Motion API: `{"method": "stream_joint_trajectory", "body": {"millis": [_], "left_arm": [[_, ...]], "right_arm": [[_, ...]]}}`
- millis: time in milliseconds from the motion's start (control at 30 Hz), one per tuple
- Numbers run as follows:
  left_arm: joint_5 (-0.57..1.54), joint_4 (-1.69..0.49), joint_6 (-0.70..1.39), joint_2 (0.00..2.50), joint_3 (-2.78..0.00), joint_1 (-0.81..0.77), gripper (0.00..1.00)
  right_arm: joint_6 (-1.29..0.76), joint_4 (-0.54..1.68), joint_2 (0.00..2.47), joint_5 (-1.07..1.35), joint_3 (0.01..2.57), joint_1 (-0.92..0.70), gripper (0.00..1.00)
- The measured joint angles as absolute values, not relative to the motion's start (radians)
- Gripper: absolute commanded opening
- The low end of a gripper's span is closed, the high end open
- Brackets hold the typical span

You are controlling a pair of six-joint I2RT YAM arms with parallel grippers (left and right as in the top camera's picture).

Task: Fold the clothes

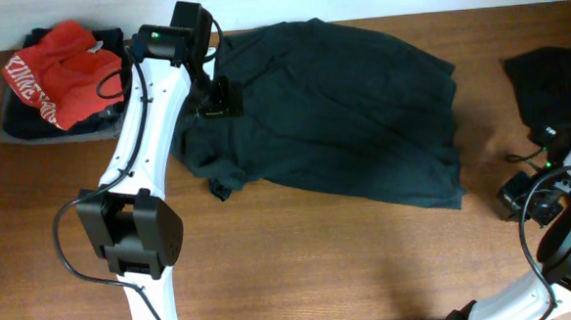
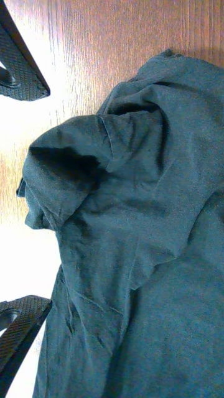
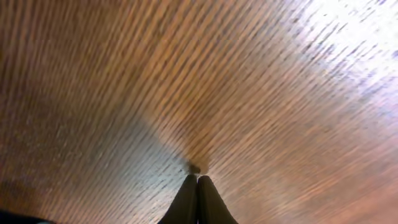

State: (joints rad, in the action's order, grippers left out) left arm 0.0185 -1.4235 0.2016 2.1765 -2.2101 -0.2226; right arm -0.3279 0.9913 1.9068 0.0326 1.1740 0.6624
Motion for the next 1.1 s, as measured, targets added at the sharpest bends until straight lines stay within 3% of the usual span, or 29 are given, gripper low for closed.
{"method": "stream_joint_trajectory", "body": {"millis": [367,633,867,1100], "left_arm": [[0.019,-1.416,0.202,2.177,-2.210,-0.223,0.99],[0.018,-1.370,0.202,2.177,-2.210,-0.223,0.99],[0.018,-1.348,0.202,2.177,-2.210,-0.223,0.99],[0.019,-1.348,0.202,2.177,-2.210,-0.223,0.99]], "right_arm": [[-0.185,1.059,1.807,0.301,1.190,0.647,0.04],[-0.104,1.083,1.552,0.362,1.223,0.459,0.04],[-0.192,1.066,1.644,0.212,1.189,0.299,0.04],[-0.228,0.972,1.770,0.167,1.172,0.259,0.04]]}}
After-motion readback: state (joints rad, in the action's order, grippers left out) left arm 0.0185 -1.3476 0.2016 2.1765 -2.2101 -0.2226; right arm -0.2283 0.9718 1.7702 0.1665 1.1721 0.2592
